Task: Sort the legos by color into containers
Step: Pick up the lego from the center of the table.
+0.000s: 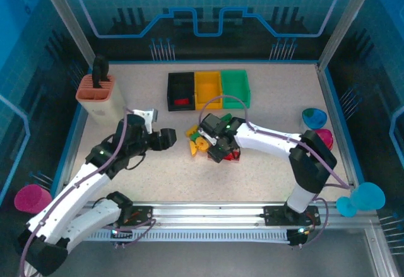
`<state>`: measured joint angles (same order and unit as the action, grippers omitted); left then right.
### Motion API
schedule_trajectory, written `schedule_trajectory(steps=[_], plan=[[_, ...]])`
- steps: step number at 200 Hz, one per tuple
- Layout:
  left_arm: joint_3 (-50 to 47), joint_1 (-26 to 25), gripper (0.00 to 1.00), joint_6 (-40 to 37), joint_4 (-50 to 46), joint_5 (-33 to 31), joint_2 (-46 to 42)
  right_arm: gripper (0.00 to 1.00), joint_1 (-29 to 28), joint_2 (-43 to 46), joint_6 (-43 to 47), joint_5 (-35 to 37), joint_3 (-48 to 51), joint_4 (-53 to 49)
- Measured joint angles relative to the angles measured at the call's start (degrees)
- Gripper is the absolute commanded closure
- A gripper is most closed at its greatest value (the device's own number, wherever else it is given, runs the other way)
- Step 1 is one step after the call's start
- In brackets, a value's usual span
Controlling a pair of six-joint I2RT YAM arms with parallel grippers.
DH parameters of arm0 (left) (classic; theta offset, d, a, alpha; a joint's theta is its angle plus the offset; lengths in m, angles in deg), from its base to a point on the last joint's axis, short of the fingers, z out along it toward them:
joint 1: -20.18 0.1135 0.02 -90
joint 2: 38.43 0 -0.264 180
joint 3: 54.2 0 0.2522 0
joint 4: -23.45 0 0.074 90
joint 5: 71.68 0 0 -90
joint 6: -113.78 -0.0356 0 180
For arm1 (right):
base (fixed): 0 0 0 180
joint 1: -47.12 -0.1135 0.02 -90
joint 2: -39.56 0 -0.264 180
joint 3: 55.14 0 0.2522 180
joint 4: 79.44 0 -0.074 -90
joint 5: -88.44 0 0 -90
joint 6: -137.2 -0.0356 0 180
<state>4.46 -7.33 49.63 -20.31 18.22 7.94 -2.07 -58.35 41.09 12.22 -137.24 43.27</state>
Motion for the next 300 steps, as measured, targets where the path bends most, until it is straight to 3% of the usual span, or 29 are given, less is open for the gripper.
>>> schedule_trajectory(steps=[49, 73, 209, 275, 300], plan=[[-0.5, -0.1, 0.25, 1.2, -1.9, 0.0, -4.6, 0.44, 0.5, -3.2, 3.7, 0.8, -1.3, -1.6], [-0.5, -0.1, 0.26, 1.1, -3.0, 0.0, -4.7, 0.49, 0.5, -3.8, 4.6, 0.6, -1.4, -1.7], [-0.5, -0.1, 0.27, 1.0, -4.5, -0.5, -4.9, 0.53, -0.1, -6.3, 5.1, -0.7, -1.1, -1.5], [-0.1, -0.1, 0.27, 0.8, -5.9, -1.1, -6.6, 0.75, -0.4, -6.4, 4.3, -0.6, -1.0, -1.5], [0.8, -0.1, 0.27, 0.6, -6.7, -1.6, -7.1, 0.78, -0.4, -6.1, 4.0, -0.3, -1.0, -1.5]])
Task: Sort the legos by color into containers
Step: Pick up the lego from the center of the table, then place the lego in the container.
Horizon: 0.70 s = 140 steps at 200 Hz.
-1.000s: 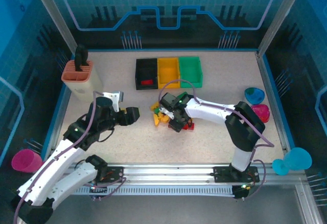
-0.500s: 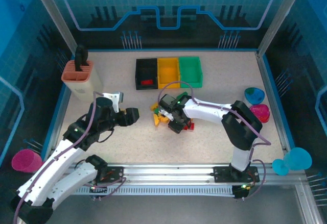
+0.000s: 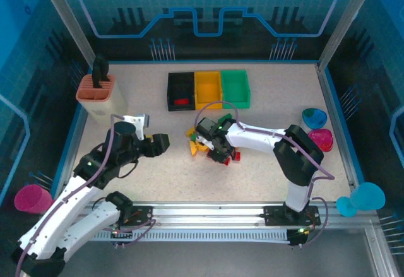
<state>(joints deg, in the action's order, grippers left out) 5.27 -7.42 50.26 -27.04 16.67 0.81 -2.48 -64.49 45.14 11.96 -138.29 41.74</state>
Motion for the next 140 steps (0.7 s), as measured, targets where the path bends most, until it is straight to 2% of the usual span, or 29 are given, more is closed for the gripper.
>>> schedule_trajectory(steps=[47, 86, 111, 140], plan=[[1.5, 0.0, 0.28, -1.2, -0.9, 0.0, -3.4, 0.78, -0.6, 4.5, -1.4, -0.3, -1.7, -1.8], [1.3, 0.0, 0.28, -1.6, -2.3, 0.0, -7.5, 0.78, -0.5, 9.6, -2.7, -1.0, -12.3, -0.9], [0.9, 0.0, 0.29, -2.4, -4.2, 0.1, -9.5, 0.78, 0.2, 8.4, -4.0, -0.9, -20.8, 0.1], [0.9, 0.0, 0.3, -2.9, -6.3, 1.1, -11.8, 0.79, 2.0, 1.9, -6.4, -0.8, -31.8, 1.4]])
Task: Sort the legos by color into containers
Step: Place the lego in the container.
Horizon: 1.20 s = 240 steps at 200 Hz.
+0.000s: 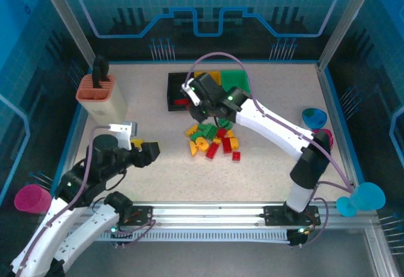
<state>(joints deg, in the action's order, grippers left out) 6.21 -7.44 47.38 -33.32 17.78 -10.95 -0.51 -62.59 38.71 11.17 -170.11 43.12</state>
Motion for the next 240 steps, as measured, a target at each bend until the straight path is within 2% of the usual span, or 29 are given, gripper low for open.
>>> schedule_trajectory(steps=[97, 202, 227, 235, 240], plan=[[-1.1, -0.5, 0.3, -0.2, -1.7, 2.4, -4.3, 0.79, 8.7, -29.0, -10.7, -8.5, -27.8, 3.3], [-1.2, -0.7, 0.29, -0.2, -1.7, 3.4, -5.2, 0.79, 8.8, -41.9, -18.3, -11.3, -32.7, 15.7], [-1.2, -0.7, 0.29, -0.2, -1.7, 3.4, -5.6, 0.75, 8.7, -44.5, -19.5, -10.3, -34.5, 16.6], [-1.2, -0.7, 0.29, -0.2, -1.7, 3.4, -5.6, 0.68, 8.7, -44.9, -19.8, -9.9, -35.0, 16.9], [-1.2, -0.7, 0.29, -0.2, -1.7, 3.4, -5.6, 0.6, 8.7, -45.1, -19.8, -9.7, -35.1, 17.0]])
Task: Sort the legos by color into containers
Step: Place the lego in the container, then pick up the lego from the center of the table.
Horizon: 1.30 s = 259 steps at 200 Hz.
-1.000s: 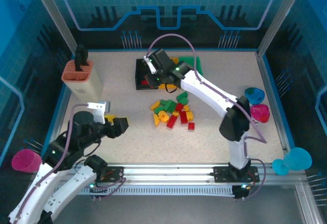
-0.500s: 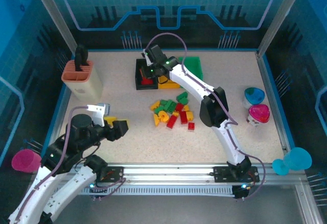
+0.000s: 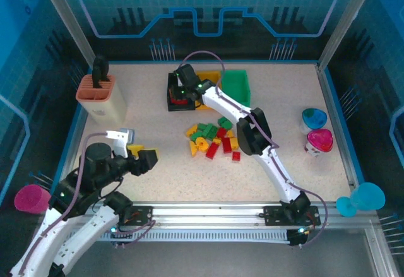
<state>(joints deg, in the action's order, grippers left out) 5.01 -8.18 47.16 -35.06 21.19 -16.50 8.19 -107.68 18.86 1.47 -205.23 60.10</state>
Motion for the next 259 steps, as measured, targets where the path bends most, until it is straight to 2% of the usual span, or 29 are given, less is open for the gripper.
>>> schedule_trajectory(steps=[5, 25, 61, 67, 76, 99, 135, 153, 170, 191, 212, 259], plan=[[0.0, 0.0, 0.29, 0.0, 0.0, 0.0, 0.0, 0.53, 0.0, 0.0, 0.2, 0.2, -0.1, 0.2], [-0.2, 0.0, 0.29, 0.0, 0.0, 0.0, 0.0, 0.39, -0.1, 0.0, 0.3, 1.5, -0.2, 0.9], [-0.3, 0.0, 0.31, -0.2, 0.0, 0.0, 0.5, 0.23, -0.6, 2.3, 1.7, 3.2, 2.6, 1.7], [-0.3, 0.0, 0.32, -0.4, 0.0, 0.0, 0.8, 0.16, -0.8, 3.7, 2.4, 3.8, 4.2, 1.9], [-0.3, 0.0, 0.32, -0.9, 0.0, 0.0, 1.7, 0.0, -1.3, 6.6, 3.1, 4.5, 7.0, 2.3], [-0.3, -0.1, 0.34, -1.2, 0.0, 0.0, 4.4, 0.0, -3.4, 16.7, 7.3, 6.9, 13.9, 3.7], [-0.2, -2.4, 0.36, -1.5, 0.0, -0.7, 8.6, 0.0, -9.0, 39.6, 13.5, 11.1, 29.7, 12.1], [0.3, -6.5, 0.36, -1.7, 0.0, -2.8, 12.0, 0.0, -9.8, 54.3, 11.8, 7.3, 44.8, 21.0], [1.3, -12.1, 0.36, -1.9, 0.7, -5.3, 16.1, 0.0, -4.7, 64.4, 6.1, 0.5, 56.4, 26.0], [2.4, -19.2, 0.35, -1.9, 3.3, -8.6, 22.9, 0.0, 2.1, 69.4, 1.7, -2.9, 64.1, 26.7], [3.5, -24.7, 0.35, -1.7, 7.2, -10.5, 32.0, 0.0, 2.4, 73.4, 0.2, -3.3, 71.3, 24.0], [4.7, -26.1, 0.35, 0.3, 14.0, -10.5, 49.0, 0.0, 1.5, 89.3, -1.7, -0.1, 84.7, 17.4]])
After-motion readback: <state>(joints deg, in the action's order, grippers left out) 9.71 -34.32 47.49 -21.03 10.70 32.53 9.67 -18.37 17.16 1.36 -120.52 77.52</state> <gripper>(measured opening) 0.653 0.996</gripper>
